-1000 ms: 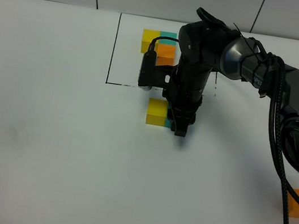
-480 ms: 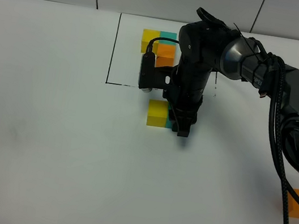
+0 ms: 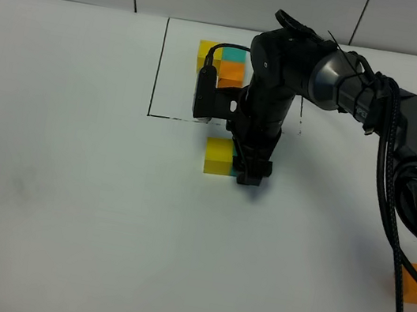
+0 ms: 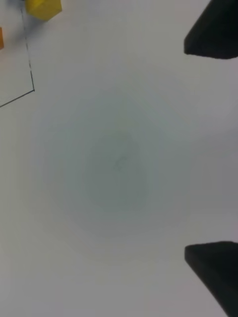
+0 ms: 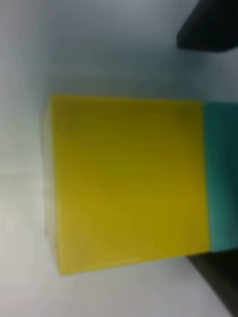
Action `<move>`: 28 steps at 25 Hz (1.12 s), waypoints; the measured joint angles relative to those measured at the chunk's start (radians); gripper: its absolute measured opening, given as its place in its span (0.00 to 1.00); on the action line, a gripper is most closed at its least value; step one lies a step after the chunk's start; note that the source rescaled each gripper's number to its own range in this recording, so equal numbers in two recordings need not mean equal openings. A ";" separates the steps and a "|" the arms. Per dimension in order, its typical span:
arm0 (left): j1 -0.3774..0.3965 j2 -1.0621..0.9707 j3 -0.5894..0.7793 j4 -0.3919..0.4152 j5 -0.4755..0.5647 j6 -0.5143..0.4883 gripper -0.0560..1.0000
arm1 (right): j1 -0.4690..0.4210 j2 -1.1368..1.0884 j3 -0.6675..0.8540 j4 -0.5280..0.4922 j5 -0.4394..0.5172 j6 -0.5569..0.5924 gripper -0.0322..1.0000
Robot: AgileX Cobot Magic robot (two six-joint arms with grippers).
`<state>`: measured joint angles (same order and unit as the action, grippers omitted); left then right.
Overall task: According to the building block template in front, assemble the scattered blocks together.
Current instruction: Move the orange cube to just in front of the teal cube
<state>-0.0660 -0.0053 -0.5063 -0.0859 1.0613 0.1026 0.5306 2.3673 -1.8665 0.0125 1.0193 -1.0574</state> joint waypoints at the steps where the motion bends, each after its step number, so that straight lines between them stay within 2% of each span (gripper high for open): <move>1: 0.000 0.000 0.000 0.000 0.000 0.000 0.77 | -0.002 -0.012 0.001 -0.001 0.006 0.024 0.71; 2: 0.000 0.000 0.000 0.000 0.000 0.000 0.77 | -0.005 -0.025 0.003 -0.001 0.017 0.049 0.80; 4: 0.000 0.000 0.000 0.000 0.000 0.001 0.77 | -0.020 -0.056 0.006 0.000 0.072 0.127 0.90; 8: 0.000 0.000 0.000 0.000 0.000 0.000 0.77 | -0.085 -0.125 0.039 0.000 0.127 0.293 0.95; 11: 0.000 0.000 0.000 0.000 0.000 0.000 0.77 | -0.144 -0.210 0.155 0.000 0.054 0.394 0.94; 14: 0.000 0.000 0.000 0.000 0.000 0.000 0.77 | -0.210 -0.351 0.362 0.000 -0.081 0.534 0.93; 18: 0.000 0.000 0.000 0.000 0.000 0.000 0.77 | -0.292 -0.570 0.652 -0.012 -0.205 0.753 0.93; 20: 0.000 0.000 0.000 0.000 0.000 0.000 0.77 | -0.329 -0.673 0.787 -0.033 -0.229 0.847 0.92; 24: 0.000 0.000 0.000 0.000 0.000 0.000 0.77 | -0.392 -0.808 0.975 -0.071 -0.265 0.963 0.91; 28: 0.000 0.000 0.000 0.000 0.000 0.000 0.77 | -0.457 -0.841 1.065 -0.058 -0.269 0.992 0.91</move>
<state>-0.0660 -0.0053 -0.5063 -0.0859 1.0613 0.1026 0.0740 1.5260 -0.8013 -0.0459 0.7501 -0.0657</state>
